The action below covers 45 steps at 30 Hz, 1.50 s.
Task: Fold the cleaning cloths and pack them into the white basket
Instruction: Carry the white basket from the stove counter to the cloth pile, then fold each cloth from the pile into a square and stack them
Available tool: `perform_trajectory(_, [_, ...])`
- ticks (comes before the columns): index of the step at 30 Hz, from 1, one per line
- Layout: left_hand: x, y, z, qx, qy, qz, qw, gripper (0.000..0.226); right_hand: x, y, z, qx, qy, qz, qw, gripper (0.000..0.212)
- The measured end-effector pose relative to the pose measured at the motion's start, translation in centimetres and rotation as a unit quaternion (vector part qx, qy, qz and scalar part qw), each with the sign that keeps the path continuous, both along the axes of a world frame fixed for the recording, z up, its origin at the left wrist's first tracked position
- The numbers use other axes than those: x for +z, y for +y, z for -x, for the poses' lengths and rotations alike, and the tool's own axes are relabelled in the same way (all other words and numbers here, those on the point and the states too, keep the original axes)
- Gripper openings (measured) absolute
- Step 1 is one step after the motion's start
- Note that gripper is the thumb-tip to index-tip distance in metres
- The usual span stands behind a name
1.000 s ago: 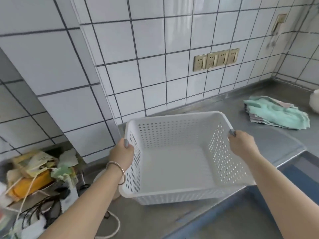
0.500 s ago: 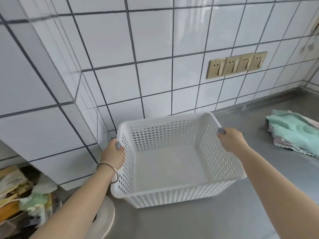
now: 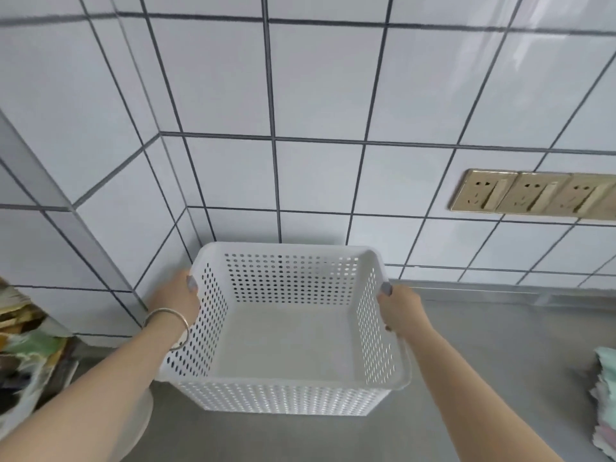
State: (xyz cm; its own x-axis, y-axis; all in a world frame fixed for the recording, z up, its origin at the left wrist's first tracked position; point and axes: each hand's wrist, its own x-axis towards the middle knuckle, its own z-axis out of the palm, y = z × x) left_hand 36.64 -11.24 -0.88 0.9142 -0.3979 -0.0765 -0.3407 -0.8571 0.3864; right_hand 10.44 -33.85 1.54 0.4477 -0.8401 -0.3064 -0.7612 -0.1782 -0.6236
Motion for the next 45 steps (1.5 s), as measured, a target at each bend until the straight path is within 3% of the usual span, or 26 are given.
perform_trajectory(7, [0.4,-1.3,-1.4,0.02,-0.065,-0.032,0.997,0.014,-1.6,-1.4,-2.3,-0.006,-0.031,0.005,0.999,0.029])
perform_trajectory(12, [-0.1,-1.4,-1.1,0.028,-0.048,-0.026,0.998,0.015,-1.7,-1.3,-3.1,-0.006,-0.015,0.021,1.0,0.023])
perform_trajectory(16, [2.1,-1.2,-1.3,-0.014,-0.038,-0.14,0.989,0.025,0.5,-0.3,-3.2,0.068,0.055,0.065,0.994,0.016])
perform_trajectory(19, [6.2,-2.3,-0.6,-0.065,-0.157,-0.216,0.961,0.042,4.8,1.4,-2.3,0.081,0.021,0.191,0.978,0.049])
perform_trajectory(22, [9.9,-6.2,4.1,-0.198,-0.241,-0.07,0.947,0.049,8.2,4.0,1.4,0.05,-0.111,0.384,0.915,0.041])
perform_trajectory(25, [11.8,-10.8,12.8,-0.352,-0.261,0.125,0.89,0.045,8.6,5.3,6.5,0.013,-0.189,0.483,0.855,0.033])
perform_trajectory(28, [12.3,-12.8,22.5,-0.437,-0.277,0.231,0.824,0.036,6.6,5.5,12.1,-0.001,-0.164,0.46,0.873,0.026])
perform_trajectory(32, [9.0,-17.0,31.5,-0.524,-0.236,0.237,0.784,0.038,2.0,3.9,21.1,-0.074,-0.066,0.403,0.91,0.025])
perform_trajectory(36, [3.0,-23.0,40.4,-0.6,-0.117,0.153,0.776,0.017,-4.0,0.8,31.9,-0.172,0.016,0.316,0.933,0.021])
perform_trajectory(39, [-0.6,-25.4,43.4,-0.637,-0.048,0.104,0.762,0.024,-6.7,-0.6,35.9,-0.201,0.049,0.254,0.945,0.026])
perform_trajectory(45, [-8.3,-31.9,52.0,-0.604,0.016,-0.004,0.797,0.034,-11.6,-8.2,42.5,-0.124,0.068,0.2,0.97,0.027])
